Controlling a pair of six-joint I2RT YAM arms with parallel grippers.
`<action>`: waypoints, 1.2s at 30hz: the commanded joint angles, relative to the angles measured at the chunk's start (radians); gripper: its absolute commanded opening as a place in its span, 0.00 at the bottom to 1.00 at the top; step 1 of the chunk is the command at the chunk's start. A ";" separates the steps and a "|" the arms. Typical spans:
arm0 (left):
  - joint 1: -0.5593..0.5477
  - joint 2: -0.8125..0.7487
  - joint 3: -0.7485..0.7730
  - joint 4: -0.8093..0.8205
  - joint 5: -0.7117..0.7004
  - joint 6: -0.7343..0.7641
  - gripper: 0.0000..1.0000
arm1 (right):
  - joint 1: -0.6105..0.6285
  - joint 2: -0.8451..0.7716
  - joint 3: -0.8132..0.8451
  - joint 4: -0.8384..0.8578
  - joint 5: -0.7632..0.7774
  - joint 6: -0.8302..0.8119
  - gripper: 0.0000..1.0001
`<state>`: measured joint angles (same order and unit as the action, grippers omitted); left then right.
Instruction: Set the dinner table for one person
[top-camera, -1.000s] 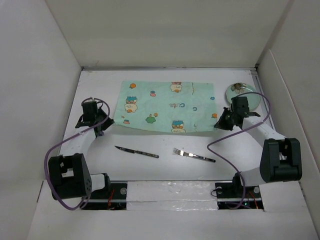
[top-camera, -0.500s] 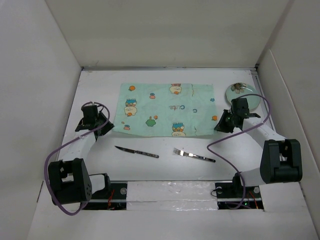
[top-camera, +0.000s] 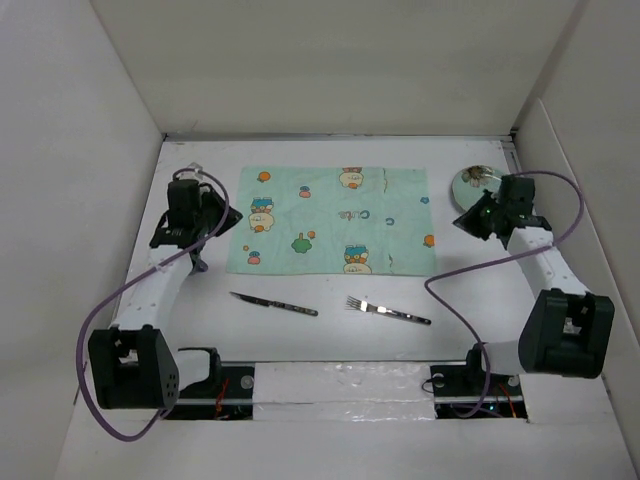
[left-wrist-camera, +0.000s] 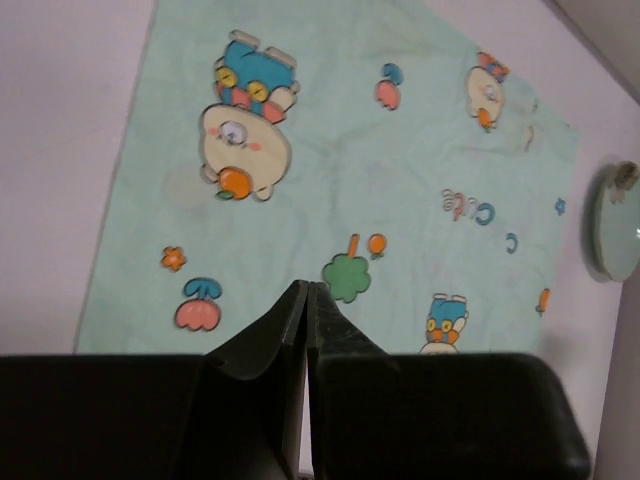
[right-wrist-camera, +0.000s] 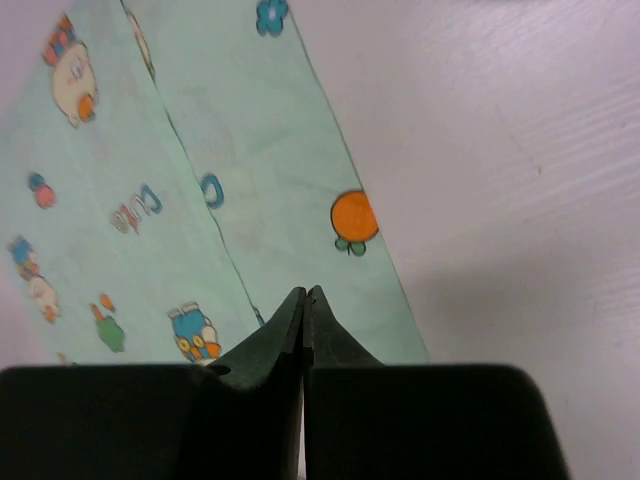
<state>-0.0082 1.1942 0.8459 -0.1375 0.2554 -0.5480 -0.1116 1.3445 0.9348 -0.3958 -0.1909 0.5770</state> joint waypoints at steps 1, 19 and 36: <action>-0.108 0.013 0.122 0.091 0.073 0.037 0.00 | -0.126 0.056 0.041 0.138 -0.016 0.115 0.00; -0.592 0.105 0.196 0.159 0.010 0.131 0.25 | -0.365 0.442 0.193 0.247 0.047 0.475 0.51; -0.529 0.179 0.306 0.142 0.041 0.177 0.17 | -0.244 0.662 0.505 -0.110 0.343 0.626 0.36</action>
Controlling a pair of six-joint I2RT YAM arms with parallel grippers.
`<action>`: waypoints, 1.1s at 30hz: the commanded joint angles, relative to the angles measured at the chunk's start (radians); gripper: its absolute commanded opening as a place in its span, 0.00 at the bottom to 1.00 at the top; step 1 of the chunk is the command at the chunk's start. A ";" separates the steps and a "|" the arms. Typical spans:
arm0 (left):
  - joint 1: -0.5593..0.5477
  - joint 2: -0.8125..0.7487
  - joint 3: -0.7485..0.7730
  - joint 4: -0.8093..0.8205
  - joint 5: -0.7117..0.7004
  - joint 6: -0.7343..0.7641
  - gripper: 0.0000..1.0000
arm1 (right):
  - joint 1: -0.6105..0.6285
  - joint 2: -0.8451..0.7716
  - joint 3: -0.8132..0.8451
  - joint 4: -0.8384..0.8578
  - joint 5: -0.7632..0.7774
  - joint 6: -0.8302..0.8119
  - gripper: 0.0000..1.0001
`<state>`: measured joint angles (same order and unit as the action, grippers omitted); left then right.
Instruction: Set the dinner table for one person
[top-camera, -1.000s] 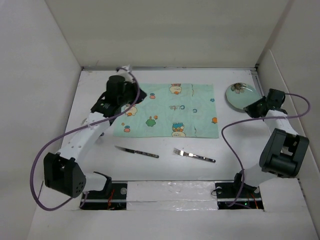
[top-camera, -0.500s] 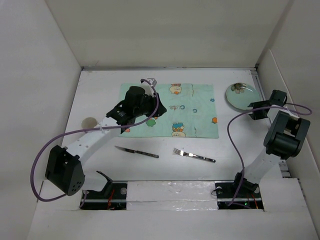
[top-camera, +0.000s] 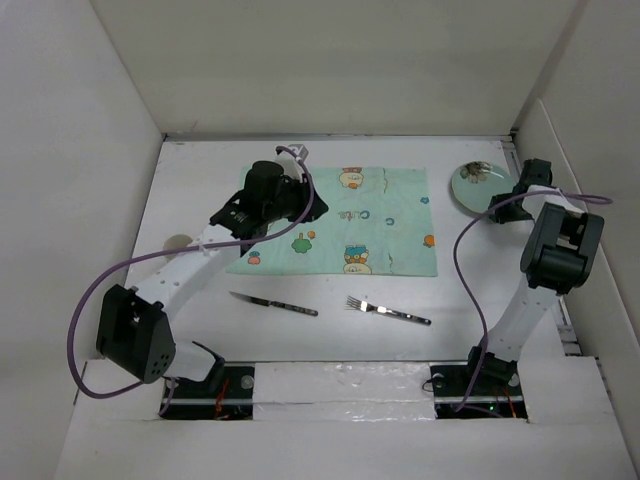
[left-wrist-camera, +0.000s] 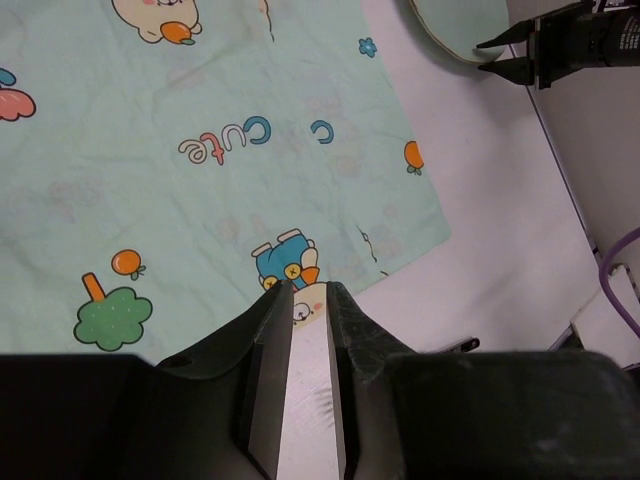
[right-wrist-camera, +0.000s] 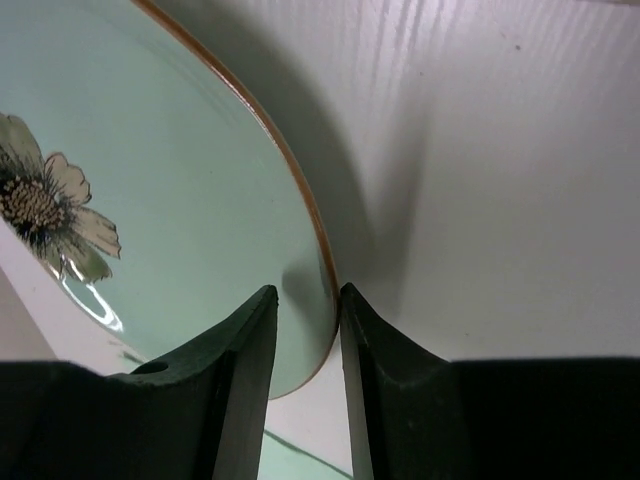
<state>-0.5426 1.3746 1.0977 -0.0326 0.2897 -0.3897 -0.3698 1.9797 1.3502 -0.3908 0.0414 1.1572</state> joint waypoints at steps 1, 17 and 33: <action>0.006 -0.005 0.056 0.036 -0.009 0.020 0.17 | 0.014 0.040 0.111 -0.173 0.120 0.052 0.35; 0.006 -0.040 0.096 -0.036 -0.121 0.064 0.10 | -0.006 -0.149 -0.087 0.048 0.080 -0.063 0.00; 0.015 -0.008 0.321 -0.138 -0.144 0.074 0.09 | -0.158 -0.654 -0.592 0.670 -0.521 -0.129 0.00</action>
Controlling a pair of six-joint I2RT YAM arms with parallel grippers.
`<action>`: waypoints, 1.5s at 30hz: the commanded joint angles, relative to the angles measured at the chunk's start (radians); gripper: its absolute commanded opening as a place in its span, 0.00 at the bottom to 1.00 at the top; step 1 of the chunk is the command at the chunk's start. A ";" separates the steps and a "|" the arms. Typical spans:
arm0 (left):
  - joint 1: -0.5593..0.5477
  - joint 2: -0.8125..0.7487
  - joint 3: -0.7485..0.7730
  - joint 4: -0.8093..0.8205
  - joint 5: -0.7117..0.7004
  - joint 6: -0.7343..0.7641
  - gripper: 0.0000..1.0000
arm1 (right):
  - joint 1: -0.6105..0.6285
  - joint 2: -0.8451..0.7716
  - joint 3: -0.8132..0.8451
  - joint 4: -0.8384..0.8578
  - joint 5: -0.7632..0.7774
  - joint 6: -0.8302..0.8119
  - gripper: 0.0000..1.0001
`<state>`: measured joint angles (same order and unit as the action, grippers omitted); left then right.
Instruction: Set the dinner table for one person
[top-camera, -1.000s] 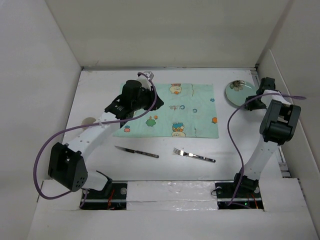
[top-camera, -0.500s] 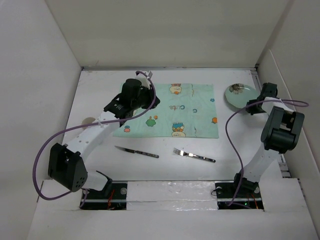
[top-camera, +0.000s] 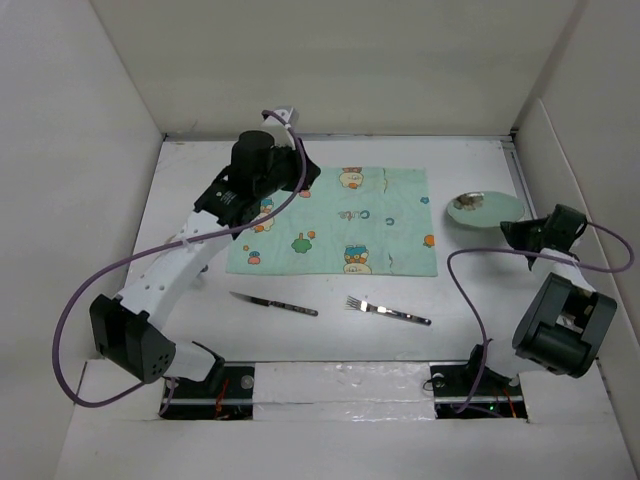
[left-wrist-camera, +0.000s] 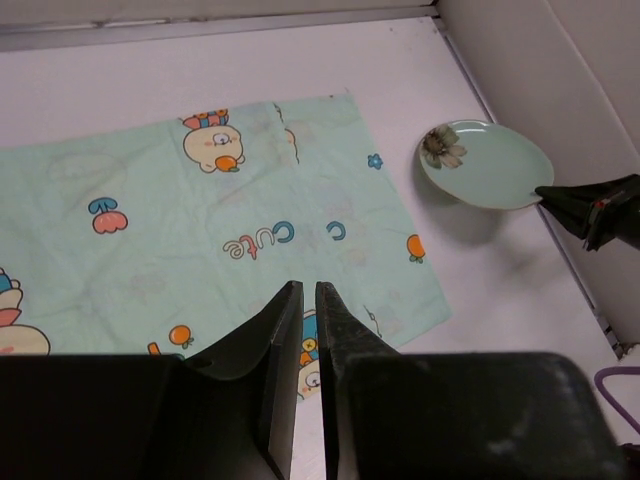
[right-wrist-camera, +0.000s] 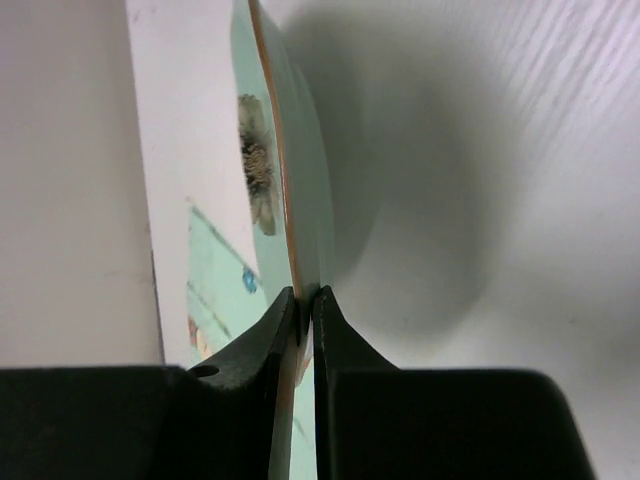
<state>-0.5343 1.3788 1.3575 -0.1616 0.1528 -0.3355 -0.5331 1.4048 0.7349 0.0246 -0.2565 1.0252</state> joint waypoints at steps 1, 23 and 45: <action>0.007 -0.014 0.066 -0.013 -0.010 0.021 0.09 | 0.016 -0.092 0.023 0.267 -0.242 0.006 0.00; 0.007 -0.195 0.098 -0.225 -0.314 0.059 0.17 | 0.811 0.281 0.351 0.446 -0.256 0.076 0.00; 0.007 -0.251 0.032 -0.216 -0.323 0.052 0.19 | 0.863 0.481 0.350 0.259 -0.181 -0.011 0.23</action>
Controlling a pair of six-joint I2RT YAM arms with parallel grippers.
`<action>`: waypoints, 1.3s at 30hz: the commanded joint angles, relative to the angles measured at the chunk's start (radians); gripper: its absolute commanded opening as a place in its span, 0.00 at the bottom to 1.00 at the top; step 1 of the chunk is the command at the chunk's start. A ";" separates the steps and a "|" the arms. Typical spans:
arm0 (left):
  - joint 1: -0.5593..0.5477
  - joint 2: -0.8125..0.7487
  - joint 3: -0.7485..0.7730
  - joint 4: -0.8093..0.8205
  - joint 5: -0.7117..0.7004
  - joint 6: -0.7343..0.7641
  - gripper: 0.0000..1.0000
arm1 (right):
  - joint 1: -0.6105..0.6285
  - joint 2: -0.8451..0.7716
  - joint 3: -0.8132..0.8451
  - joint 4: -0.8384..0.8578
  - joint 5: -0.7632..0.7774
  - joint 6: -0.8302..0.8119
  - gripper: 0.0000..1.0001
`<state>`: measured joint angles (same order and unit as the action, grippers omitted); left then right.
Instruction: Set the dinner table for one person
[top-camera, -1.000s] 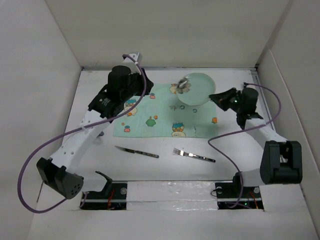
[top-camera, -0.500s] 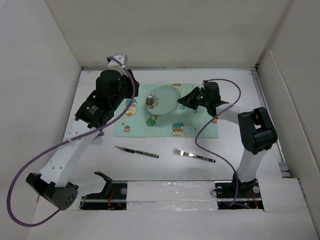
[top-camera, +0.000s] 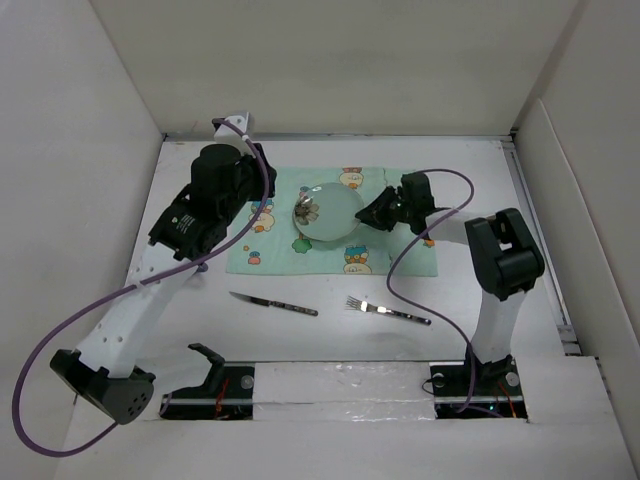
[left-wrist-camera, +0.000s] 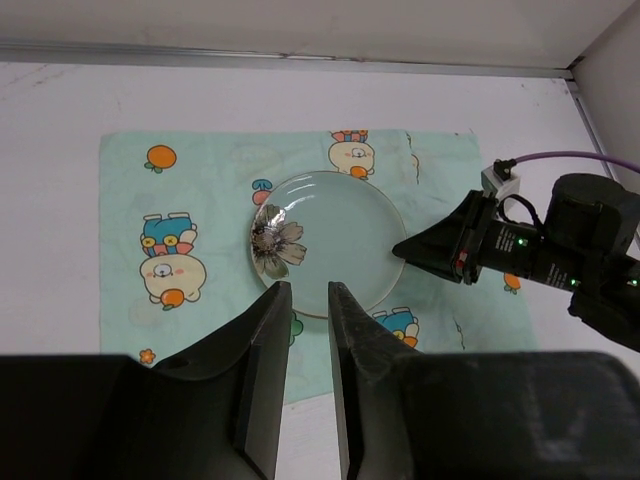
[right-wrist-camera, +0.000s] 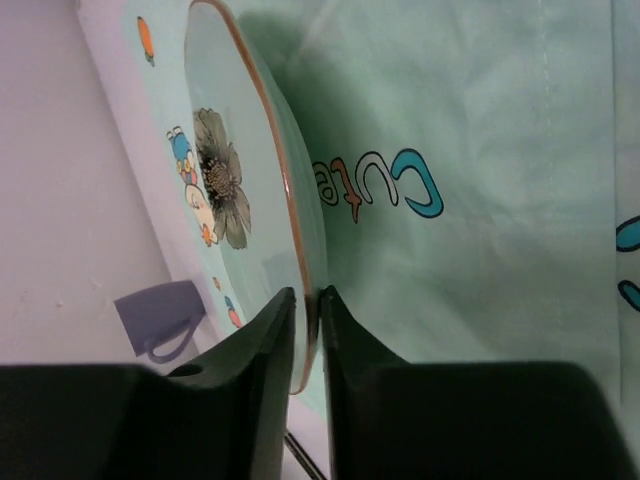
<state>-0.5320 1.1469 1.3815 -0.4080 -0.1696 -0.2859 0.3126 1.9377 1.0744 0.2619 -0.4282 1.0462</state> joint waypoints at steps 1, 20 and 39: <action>0.004 -0.018 0.011 0.035 0.001 0.002 0.19 | 0.017 -0.055 0.007 -0.016 -0.003 -0.049 0.29; 0.004 0.013 0.255 -0.094 -0.116 0.010 0.00 | 0.129 -0.410 0.029 -0.475 0.079 -0.576 0.00; 0.107 0.127 0.375 -0.142 0.132 -0.068 0.46 | 0.767 -0.073 0.298 -0.664 0.413 -0.939 0.68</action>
<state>-0.4942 1.2282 1.7187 -0.5465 -0.1543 -0.3241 1.0576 1.8374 1.3006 -0.3645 -0.0952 0.1898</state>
